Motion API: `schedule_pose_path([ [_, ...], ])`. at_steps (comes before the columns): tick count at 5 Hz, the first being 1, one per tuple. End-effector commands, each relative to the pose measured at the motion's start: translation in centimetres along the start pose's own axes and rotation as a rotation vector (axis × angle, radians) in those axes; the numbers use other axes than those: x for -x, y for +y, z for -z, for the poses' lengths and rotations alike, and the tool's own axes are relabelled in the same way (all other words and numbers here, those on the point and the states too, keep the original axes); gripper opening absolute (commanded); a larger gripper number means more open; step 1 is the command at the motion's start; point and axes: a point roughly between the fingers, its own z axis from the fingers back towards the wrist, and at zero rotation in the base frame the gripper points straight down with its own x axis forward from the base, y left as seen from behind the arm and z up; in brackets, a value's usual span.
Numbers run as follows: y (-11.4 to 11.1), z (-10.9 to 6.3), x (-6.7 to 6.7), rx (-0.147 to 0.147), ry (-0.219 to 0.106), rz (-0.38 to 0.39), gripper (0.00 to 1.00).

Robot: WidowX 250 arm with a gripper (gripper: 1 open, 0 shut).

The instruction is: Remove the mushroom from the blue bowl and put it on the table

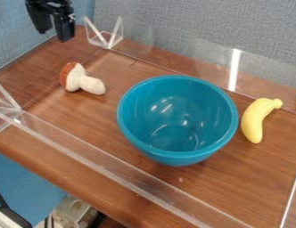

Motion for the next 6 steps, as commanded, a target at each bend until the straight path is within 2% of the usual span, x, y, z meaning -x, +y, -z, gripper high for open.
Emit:
schedule_pose_path([
  [1,-0.5,-2.0,-0.5,-0.039,-0.046,0.006,1.00],
  [4,-0.4,-3.2,-1.0,-0.042,-0.070,0.019,1.00],
  [5,0.0,-5.4,-1.0,-0.036,-0.078,0.047,1.00],
  [6,0.1,-7.2,-0.4,-0.019,-0.073,0.064,1.00],
])
